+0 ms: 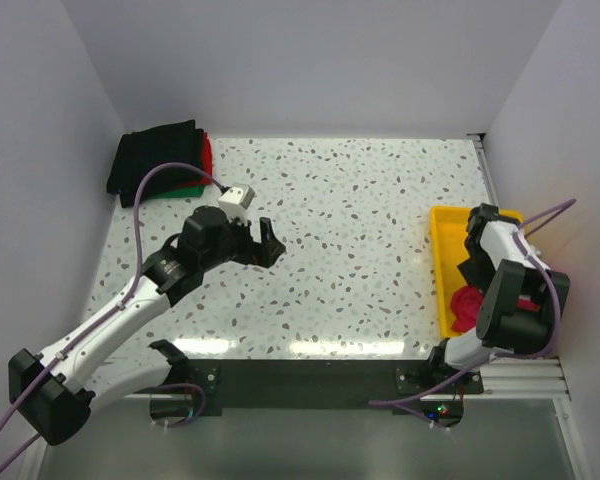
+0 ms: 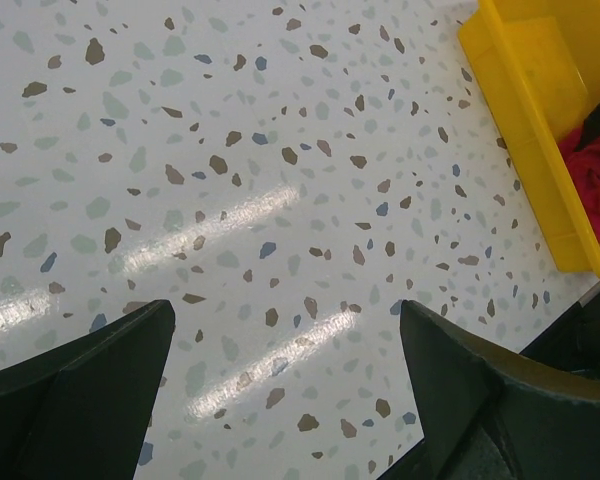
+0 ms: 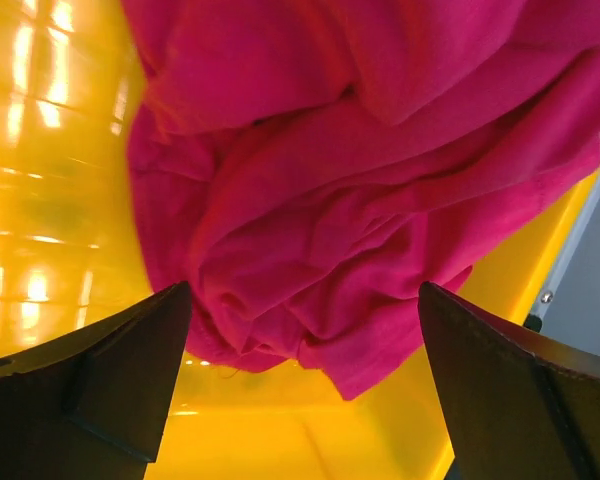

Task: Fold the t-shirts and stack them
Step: Grab the tshirt from the pile, then move the tshirt to the center of the board

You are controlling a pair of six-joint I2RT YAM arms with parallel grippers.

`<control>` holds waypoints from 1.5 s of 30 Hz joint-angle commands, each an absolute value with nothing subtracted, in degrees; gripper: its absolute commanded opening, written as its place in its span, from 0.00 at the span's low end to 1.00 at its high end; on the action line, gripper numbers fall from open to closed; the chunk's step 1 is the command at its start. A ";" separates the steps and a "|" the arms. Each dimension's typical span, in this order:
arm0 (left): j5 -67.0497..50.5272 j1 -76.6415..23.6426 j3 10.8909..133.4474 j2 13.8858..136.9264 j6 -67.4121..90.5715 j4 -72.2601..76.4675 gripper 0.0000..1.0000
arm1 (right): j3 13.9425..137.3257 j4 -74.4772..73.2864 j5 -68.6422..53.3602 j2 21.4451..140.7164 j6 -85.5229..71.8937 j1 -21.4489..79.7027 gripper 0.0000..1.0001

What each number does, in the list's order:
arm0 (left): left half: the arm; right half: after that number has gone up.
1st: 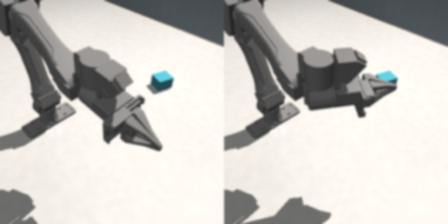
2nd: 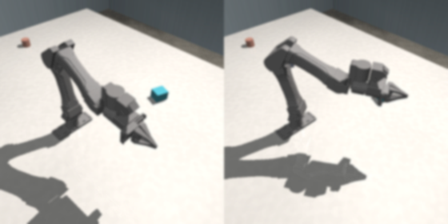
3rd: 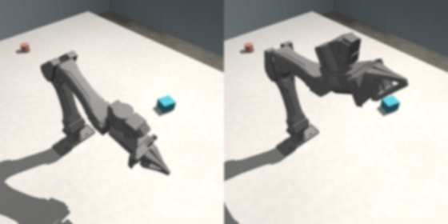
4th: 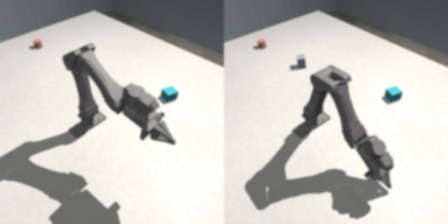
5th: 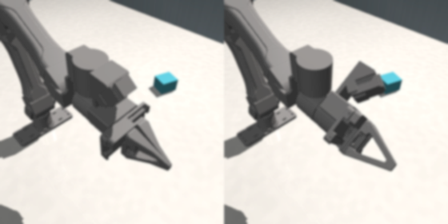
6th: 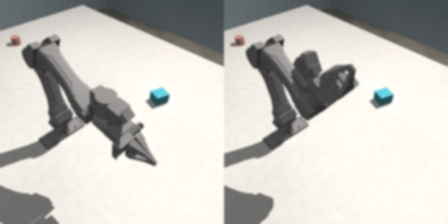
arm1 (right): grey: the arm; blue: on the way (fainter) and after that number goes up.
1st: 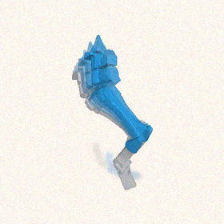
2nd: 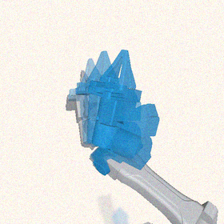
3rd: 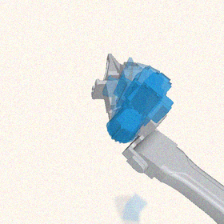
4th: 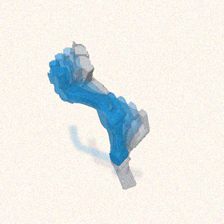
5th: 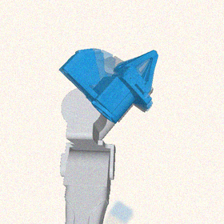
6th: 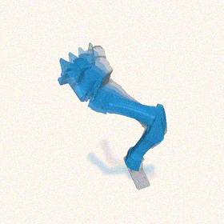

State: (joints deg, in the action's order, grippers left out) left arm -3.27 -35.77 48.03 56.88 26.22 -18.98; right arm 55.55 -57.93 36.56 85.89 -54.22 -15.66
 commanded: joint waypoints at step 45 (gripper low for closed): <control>-2.03 -35.68 48.60 58.09 26.89 -17.31 1.00 | 116.88 -31.31 1.24 78.73 -36.56 3.41 0.00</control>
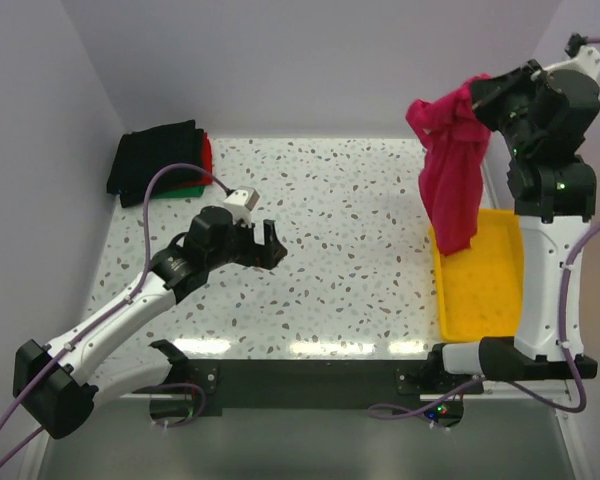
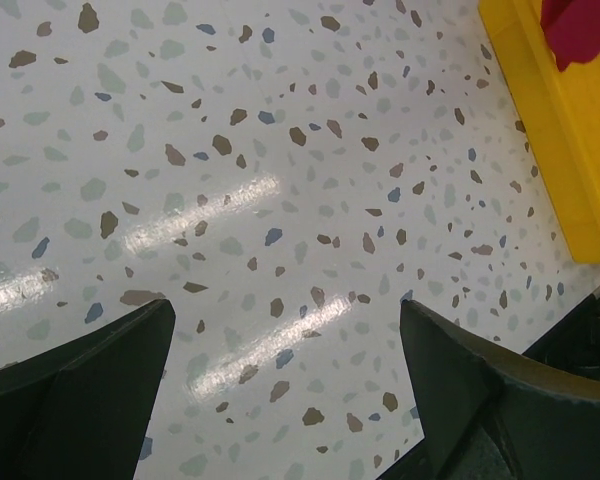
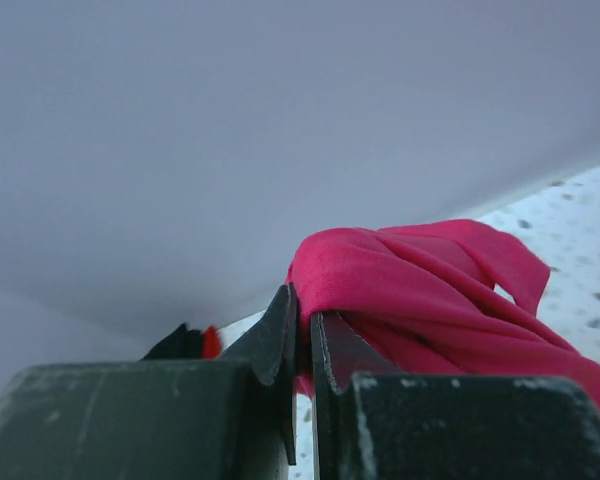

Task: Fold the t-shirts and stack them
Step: Move the tshirt to the center of the board

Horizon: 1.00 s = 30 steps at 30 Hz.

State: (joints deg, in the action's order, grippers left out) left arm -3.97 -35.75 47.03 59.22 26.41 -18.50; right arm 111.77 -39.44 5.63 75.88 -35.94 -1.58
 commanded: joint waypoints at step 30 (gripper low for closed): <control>9.86 -28.57 40.87 57.56 40.25 -17.15 0.99 | 52.85 -22.15 -1.33 67.77 -40.17 15.37 0.61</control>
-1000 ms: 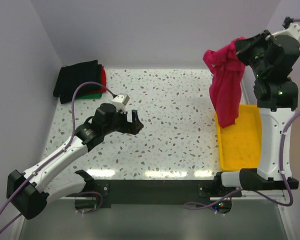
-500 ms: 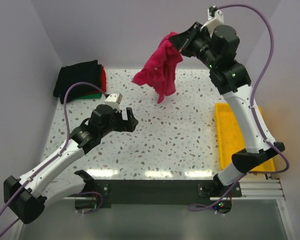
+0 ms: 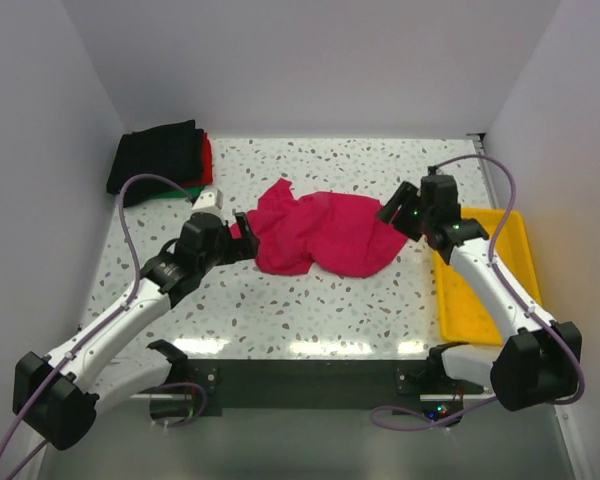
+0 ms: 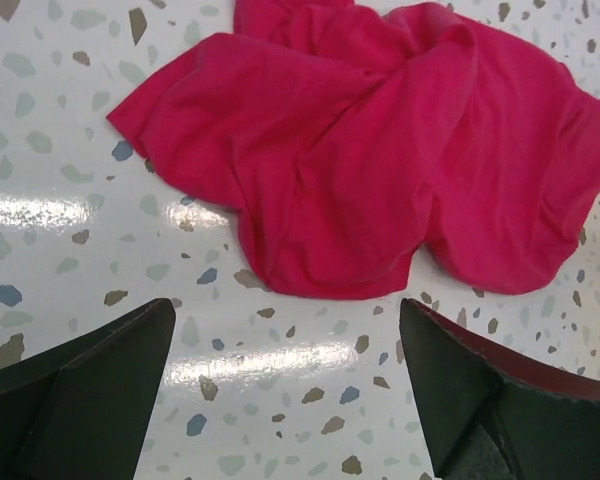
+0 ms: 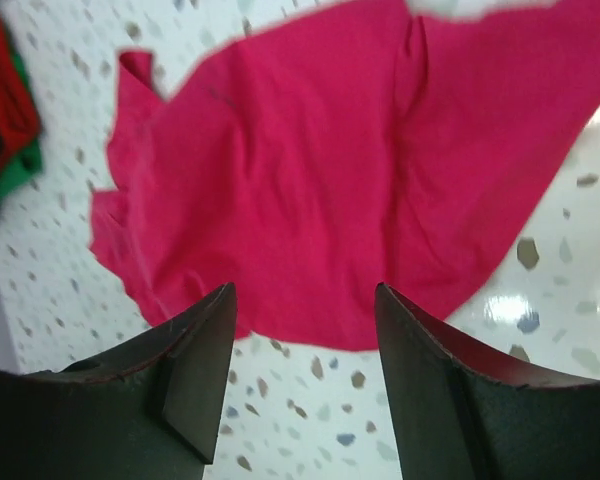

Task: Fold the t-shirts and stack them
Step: Move the tshirt to the center of the board, then flatten the tshirt out

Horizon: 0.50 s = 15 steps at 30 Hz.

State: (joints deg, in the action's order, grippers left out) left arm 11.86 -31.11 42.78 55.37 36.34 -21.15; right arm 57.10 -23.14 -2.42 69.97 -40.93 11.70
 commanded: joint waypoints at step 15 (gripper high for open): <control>-5.72 -21.62 36.74 74.43 50.88 -2.29 0.83 | 47.72 -17.13 11.15 76.20 -44.57 34.45 0.61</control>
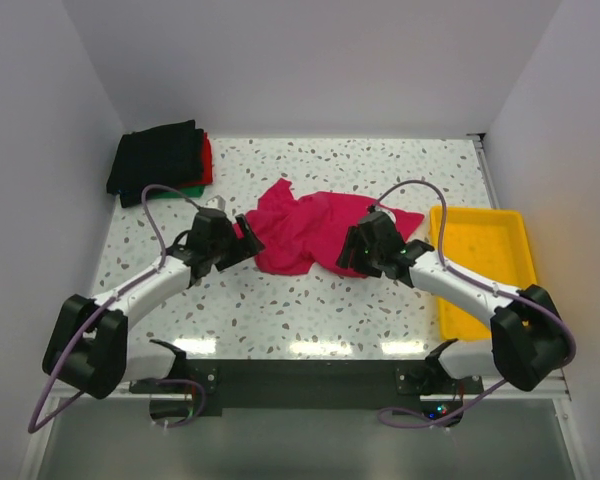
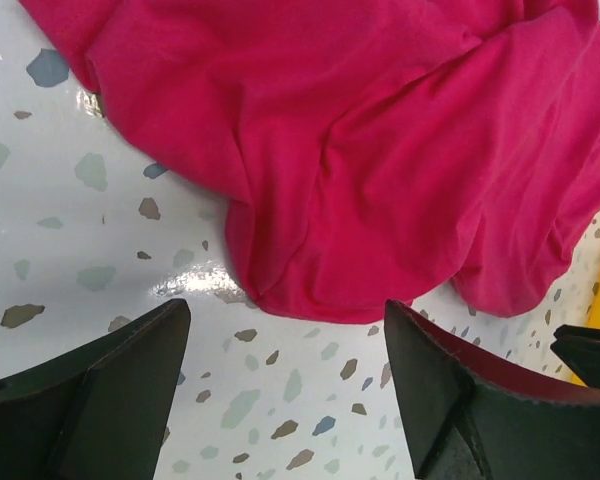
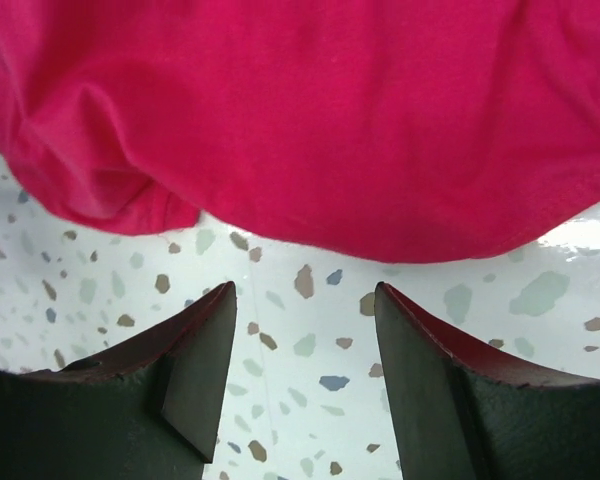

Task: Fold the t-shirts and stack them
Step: Flatten the tshirt out

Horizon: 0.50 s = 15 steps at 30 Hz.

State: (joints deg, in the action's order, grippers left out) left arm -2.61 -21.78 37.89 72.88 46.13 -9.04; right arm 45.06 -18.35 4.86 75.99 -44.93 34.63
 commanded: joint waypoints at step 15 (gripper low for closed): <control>2.71 -27.94 41.39 87.70 53.35 0.09 0.78 | 46.23 -17.22 12.03 77.26 -44.65 34.37 0.63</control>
